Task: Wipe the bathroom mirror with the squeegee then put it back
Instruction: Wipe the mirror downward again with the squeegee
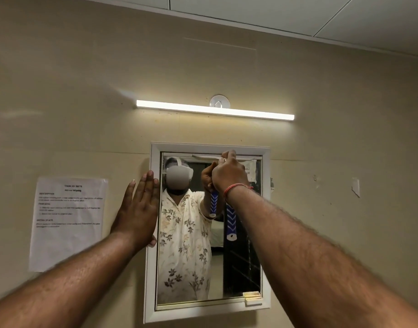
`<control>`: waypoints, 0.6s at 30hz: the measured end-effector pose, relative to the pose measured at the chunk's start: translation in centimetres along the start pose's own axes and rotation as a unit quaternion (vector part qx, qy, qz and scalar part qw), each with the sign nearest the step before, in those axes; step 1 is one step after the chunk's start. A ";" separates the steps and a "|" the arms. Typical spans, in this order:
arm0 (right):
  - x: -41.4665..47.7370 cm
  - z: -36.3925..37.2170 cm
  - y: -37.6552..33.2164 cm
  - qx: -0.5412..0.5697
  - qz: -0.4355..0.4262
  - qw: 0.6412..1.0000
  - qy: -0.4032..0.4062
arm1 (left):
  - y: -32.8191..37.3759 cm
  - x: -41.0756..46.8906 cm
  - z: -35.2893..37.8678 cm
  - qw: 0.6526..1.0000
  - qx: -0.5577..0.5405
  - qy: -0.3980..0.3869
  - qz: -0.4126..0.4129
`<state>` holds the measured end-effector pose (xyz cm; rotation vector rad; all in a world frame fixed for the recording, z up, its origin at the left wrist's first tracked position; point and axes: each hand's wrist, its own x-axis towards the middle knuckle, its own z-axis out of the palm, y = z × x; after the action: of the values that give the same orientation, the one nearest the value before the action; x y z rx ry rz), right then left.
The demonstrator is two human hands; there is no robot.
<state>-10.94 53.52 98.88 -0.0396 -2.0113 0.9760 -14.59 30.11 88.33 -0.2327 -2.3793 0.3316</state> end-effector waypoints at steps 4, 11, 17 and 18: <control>-0.3 0.4 0.5 0.000 -0.002 1.000 0.014 | 0.1 -0.2 0.0 1.000 -0.019 -0.003 0.005; -3.2 2.2 3.3 -0.017 -0.008 1.000 0.009 | 0.0 -1.2 1.1 0.996 -0.079 0.019 0.026; -7.0 4.0 7.1 -0.017 0.011 1.000 -0.007 | 1.0 -4.4 4.7 0.989 -0.126 0.062 0.052; -7.7 4.3 7.6 -0.019 0.012 1.000 -0.013 | 1.3 -4.9 5.2 0.988 -0.127 0.067 0.054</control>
<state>-11.73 53.25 87.30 -0.0717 -2.0585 0.9571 -14.45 29.21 81.12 -0.4876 -2.2769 0.0577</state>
